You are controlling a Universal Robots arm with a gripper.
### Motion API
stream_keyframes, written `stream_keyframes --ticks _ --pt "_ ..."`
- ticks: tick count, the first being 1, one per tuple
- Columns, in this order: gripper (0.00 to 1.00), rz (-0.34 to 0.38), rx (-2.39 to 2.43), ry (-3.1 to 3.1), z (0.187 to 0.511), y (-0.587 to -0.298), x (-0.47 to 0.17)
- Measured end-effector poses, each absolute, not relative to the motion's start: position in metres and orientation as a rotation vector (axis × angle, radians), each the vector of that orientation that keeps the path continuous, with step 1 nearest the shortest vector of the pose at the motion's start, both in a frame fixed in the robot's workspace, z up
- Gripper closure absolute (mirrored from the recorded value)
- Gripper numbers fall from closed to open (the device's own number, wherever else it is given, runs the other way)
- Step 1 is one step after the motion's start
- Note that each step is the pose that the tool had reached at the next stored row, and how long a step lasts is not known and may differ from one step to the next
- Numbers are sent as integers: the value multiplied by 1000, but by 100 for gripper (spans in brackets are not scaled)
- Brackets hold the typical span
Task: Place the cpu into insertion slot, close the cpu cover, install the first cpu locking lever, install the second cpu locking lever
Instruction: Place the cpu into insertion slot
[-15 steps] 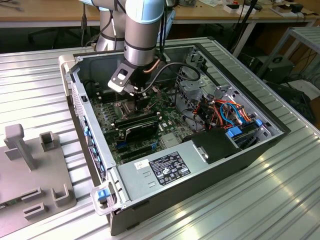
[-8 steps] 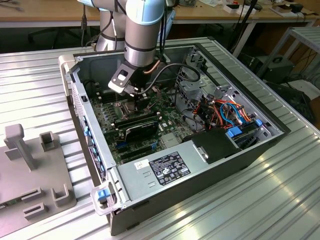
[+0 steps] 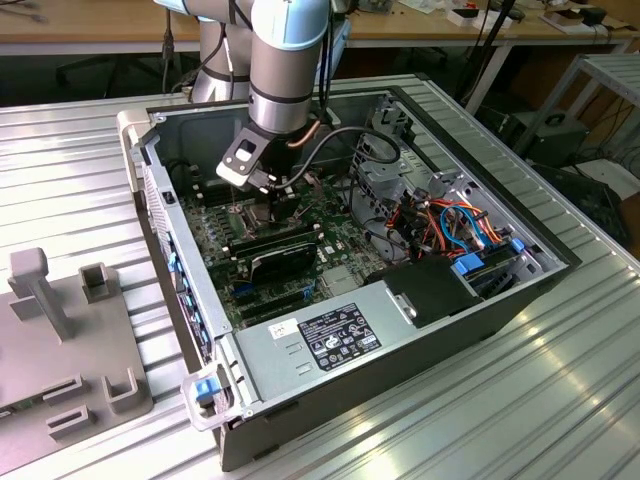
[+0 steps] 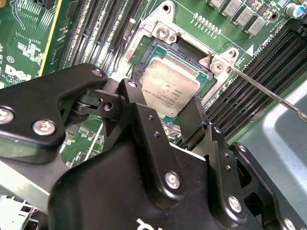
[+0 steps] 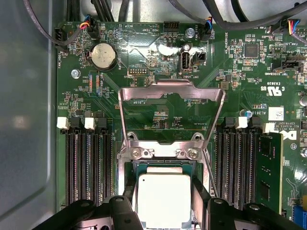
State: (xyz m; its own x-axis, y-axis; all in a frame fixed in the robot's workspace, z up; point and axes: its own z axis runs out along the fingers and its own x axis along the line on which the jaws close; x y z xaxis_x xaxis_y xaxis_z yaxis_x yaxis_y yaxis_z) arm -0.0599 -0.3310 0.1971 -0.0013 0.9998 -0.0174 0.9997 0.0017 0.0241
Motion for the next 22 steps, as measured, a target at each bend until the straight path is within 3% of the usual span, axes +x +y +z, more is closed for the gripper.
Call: stream_keyframes --ticks 22 --pt "45 7 2199 2203 197 -331 -58"
